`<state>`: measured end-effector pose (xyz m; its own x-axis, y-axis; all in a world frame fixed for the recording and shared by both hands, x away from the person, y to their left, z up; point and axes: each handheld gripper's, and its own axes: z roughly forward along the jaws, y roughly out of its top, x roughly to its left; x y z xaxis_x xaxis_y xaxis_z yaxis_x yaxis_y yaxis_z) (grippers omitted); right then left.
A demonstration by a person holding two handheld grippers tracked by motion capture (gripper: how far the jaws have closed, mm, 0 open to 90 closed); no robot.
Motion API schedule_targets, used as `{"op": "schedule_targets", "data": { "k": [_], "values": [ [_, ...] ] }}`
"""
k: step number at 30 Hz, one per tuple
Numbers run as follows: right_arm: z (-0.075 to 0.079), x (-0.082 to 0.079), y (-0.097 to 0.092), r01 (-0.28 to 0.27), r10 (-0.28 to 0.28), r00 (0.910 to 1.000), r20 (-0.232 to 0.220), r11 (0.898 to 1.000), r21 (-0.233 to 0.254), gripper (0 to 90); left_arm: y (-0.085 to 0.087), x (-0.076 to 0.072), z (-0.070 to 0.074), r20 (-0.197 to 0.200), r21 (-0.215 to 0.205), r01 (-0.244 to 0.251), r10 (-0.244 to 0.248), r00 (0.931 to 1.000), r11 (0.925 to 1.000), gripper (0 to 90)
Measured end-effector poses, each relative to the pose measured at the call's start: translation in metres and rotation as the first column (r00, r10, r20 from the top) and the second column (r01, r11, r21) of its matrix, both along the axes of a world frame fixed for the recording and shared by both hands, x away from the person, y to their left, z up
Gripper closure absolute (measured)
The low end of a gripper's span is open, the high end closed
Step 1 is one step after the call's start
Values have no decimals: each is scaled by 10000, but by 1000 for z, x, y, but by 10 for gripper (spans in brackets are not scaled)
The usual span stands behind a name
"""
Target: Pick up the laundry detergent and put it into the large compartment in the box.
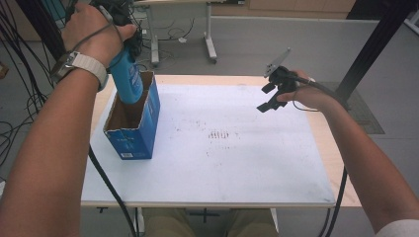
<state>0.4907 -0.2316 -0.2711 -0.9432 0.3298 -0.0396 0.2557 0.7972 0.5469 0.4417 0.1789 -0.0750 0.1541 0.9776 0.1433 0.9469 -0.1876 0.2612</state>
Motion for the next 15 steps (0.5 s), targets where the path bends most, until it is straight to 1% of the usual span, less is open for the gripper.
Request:
{"op": "schedule_targets", "data": {
  "k": [5,6,7,15],
  "values": [
    [-1,0,0,-10,10,10000,-1,10000,-61,126,3,2,-6,-127,29,-107,108,9999,9999,376],
    [-1,0,0,-10,10,10000,-1,10000,-61,126,3,2,-6,-127,29,-107,108,9999,9999,376],
    [-1,0,-1,17,-17,10000,-5,10000,-43,126,6,3,-8,-122,-97,-192,191,9997,9998,376],
    [0,1,-5,133,-133,9999,-1,9999,-43,126,12,6,-12,-147,-45,-322,321,9994,9995,376]
  ]
}}
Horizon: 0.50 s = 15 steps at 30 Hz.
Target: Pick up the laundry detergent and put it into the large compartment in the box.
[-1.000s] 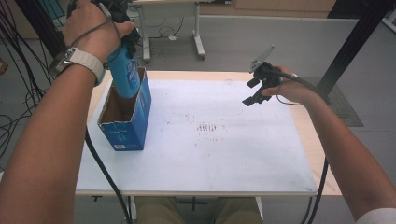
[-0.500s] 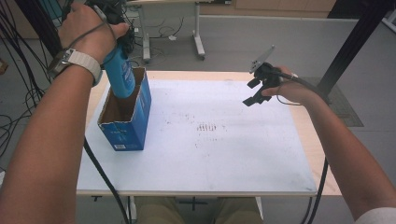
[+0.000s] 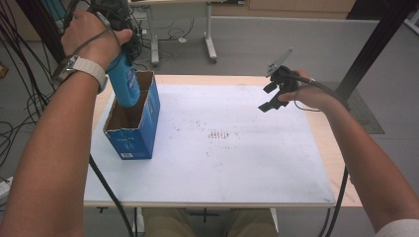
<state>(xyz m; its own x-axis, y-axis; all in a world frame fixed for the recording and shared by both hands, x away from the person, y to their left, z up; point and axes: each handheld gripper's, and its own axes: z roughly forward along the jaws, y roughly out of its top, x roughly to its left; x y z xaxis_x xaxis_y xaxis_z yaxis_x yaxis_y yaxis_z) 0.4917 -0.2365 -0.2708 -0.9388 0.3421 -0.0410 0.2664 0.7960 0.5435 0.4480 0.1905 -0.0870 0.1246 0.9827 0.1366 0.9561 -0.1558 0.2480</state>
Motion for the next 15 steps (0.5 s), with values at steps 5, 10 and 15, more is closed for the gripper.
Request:
{"op": "schedule_targets", "data": {
  "k": [5,10,15],
  "values": [
    [-1,0,-1,18,-18,10000,-13,10000,9,126,3,1,-3,-27,44,-64,64,10000,10000,376],
    [-2,0,1,-33,33,10000,-29,10000,0,126,6,0,-7,2,89,-72,72,10000,9999,376],
    [-3,0,3,-56,56,10000,-47,10000,-4,126,8,0,-10,1,99,-107,107,9999,9999,376]
  ]
}}
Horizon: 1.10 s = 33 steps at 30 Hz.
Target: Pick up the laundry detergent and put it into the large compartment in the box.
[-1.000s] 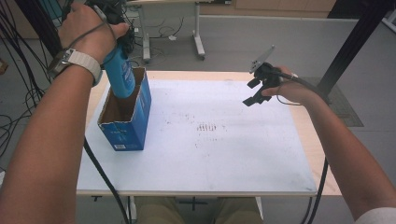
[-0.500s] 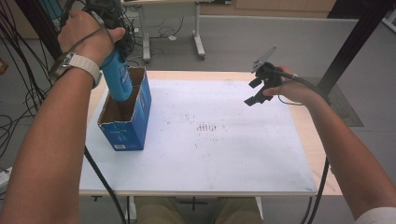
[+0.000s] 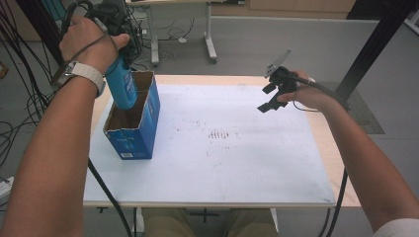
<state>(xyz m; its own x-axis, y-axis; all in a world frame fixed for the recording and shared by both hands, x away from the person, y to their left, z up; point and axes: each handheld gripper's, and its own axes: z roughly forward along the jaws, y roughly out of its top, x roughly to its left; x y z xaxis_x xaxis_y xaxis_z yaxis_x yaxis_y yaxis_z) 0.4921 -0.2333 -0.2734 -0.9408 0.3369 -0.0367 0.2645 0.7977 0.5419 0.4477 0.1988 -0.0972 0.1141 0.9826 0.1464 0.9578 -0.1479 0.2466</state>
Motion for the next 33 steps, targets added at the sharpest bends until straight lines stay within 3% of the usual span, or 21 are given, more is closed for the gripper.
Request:
{"op": "schedule_targets", "data": {
  "k": [33],
  "values": [
    [-5,0,-4,110,-110,9999,-88,9999,17,126,10,2,-38,-182,-283,-84,79,9998,9996,376]
  ]
}}
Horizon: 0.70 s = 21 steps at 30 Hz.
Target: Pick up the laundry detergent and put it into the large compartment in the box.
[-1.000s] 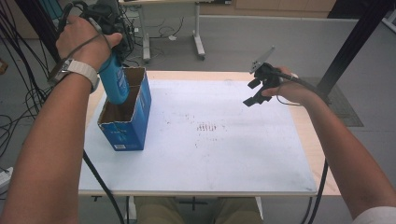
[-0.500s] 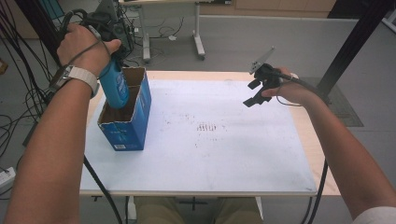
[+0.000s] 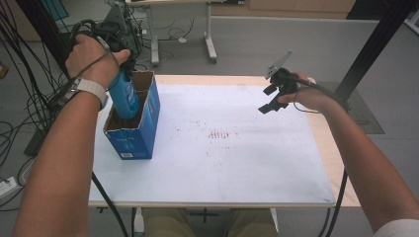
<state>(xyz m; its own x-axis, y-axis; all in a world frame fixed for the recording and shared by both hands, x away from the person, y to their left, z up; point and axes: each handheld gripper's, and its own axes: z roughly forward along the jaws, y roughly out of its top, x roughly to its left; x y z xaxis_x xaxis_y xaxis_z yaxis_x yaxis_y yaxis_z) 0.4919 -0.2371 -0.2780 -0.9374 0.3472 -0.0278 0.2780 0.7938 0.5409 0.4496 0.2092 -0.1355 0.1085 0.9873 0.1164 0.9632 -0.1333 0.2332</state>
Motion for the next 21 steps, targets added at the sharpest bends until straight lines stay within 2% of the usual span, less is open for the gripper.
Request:
{"op": "schedule_targets", "data": {
  "k": [8,21],
  "values": [
    [-1,0,1,-14,14,10000,-17,10000,-6,126,4,0,-15,2,-49,-79,79,10000,10000,376],
    [-4,1,2,-7,7,10000,-82,10000,-20,126,6,1,-30,8,-78,-48,48,10000,10000,376]
  ]
}}
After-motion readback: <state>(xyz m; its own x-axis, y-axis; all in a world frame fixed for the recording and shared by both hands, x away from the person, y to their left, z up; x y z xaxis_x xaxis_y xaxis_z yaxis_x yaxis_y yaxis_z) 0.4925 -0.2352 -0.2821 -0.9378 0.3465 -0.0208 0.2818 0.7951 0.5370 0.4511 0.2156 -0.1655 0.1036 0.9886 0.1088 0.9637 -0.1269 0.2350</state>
